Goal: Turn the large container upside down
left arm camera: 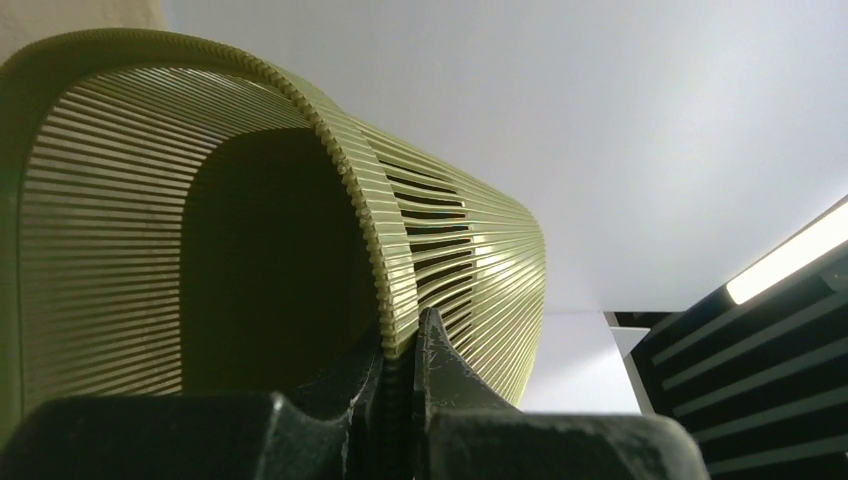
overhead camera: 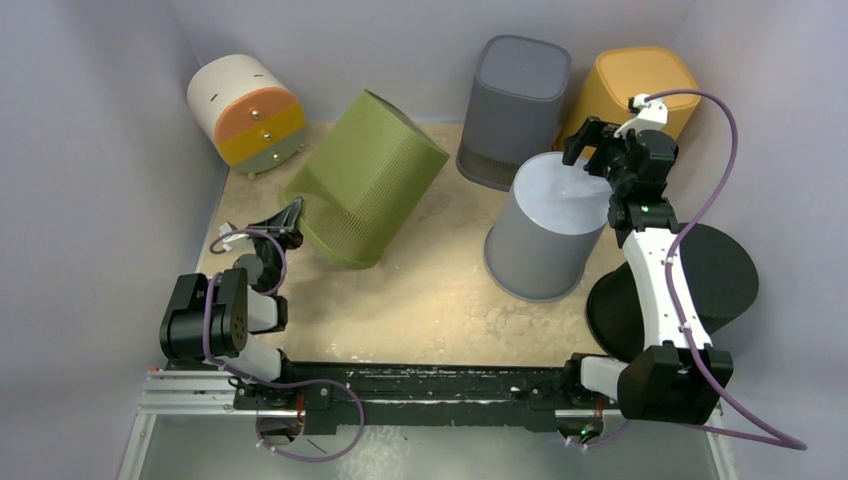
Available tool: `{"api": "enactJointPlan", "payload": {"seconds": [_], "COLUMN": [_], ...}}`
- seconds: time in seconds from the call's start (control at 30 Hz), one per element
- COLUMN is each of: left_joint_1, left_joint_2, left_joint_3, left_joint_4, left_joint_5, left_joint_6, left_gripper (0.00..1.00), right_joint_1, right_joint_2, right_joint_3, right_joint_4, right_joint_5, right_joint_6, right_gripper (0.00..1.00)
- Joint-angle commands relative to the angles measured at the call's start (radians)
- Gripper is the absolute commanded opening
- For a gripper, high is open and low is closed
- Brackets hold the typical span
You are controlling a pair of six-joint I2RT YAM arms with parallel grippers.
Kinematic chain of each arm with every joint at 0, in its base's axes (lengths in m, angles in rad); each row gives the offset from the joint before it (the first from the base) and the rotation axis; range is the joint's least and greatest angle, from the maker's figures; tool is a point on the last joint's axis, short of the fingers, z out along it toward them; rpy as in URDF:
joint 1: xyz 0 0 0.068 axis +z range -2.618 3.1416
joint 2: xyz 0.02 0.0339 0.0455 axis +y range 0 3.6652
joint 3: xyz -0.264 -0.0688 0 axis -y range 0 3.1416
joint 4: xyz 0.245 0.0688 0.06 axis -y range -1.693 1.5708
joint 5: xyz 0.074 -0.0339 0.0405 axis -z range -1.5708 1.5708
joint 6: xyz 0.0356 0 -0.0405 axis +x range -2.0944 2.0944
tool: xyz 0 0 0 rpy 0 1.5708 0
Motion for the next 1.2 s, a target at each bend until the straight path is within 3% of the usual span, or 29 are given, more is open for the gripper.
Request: {"api": "enactJointPlan", "payload": {"seconds": [0.0,0.13,0.4,0.77,1.17], "left_joint_1": [-0.003,0.014,0.044,0.049,0.063], "left_joint_2": [0.071,0.074,0.09,0.094,0.305], "left_joint_3": [-0.102,-0.122,-0.156,-0.155,-0.119], "left_joint_4": [0.183,0.183,0.183,0.177,0.112], "left_joint_5": [0.097,0.092,0.088,0.074,0.031], "left_joint_6": [0.213,0.214,0.219,0.224,0.218], "left_gripper": [0.0,0.06,0.43,0.49,0.57], "right_joint_1": [0.004,0.004,0.005,0.004,0.004], "right_joint_2": [-0.004,-0.016,-0.021,-0.035,-0.044], "right_joint_3": [-0.005,-0.013,-0.015,-0.003,0.014], "right_joint_4": [0.056,0.054,0.052,0.036,0.014], "right_joint_5": [-0.028,-0.027,-0.033,-0.028,-0.025], "right_joint_6": [-0.003,-0.006,-0.007,-0.01,-0.028], "right_gripper": [1.0,1.0,1.0,1.0,1.0]}}
